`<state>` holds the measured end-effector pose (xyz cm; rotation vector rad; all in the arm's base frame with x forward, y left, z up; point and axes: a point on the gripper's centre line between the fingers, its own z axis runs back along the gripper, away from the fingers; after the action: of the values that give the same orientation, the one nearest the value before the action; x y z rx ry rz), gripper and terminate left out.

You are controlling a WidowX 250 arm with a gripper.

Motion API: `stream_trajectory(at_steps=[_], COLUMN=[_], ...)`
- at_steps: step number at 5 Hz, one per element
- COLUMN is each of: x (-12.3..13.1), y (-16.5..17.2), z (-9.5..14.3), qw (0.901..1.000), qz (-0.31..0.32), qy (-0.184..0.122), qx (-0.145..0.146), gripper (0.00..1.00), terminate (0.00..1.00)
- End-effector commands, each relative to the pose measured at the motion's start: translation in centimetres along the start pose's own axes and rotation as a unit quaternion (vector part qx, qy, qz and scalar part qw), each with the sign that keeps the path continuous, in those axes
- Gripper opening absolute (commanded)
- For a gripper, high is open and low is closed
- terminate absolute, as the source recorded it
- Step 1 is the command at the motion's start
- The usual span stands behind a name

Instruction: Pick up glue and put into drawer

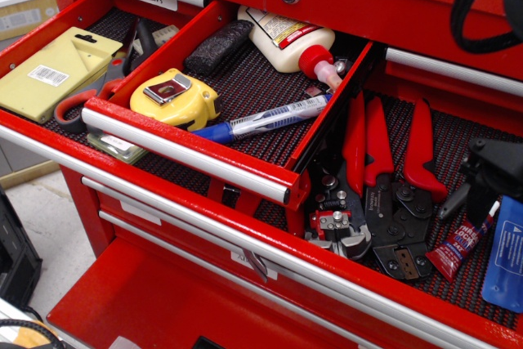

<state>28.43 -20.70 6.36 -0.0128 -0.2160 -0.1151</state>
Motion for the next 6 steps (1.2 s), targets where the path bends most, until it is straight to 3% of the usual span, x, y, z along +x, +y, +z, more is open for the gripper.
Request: stream_trajectory(at_steps=[1, 4, 5, 6], x=[0.8, 0.2, -0.1, -0.2], y=[0.3, 0.2, -0.3, -0.4], z=[-0.7, -2.4, -3.3, -3.2], qw=[0.9994, 0.9985, 0.9973, 0.9965], qz=[0.005, 0.029, 0.051, 0.064], qy=[-0.023, -0.030, -0.033, -0.030], qx=[-0.024, -0.034, -0.042, -0.046], gripper=[1.00, 1.00, 0.00, 0.00], terminate=[0.00, 0.00, 0.00, 0.00])
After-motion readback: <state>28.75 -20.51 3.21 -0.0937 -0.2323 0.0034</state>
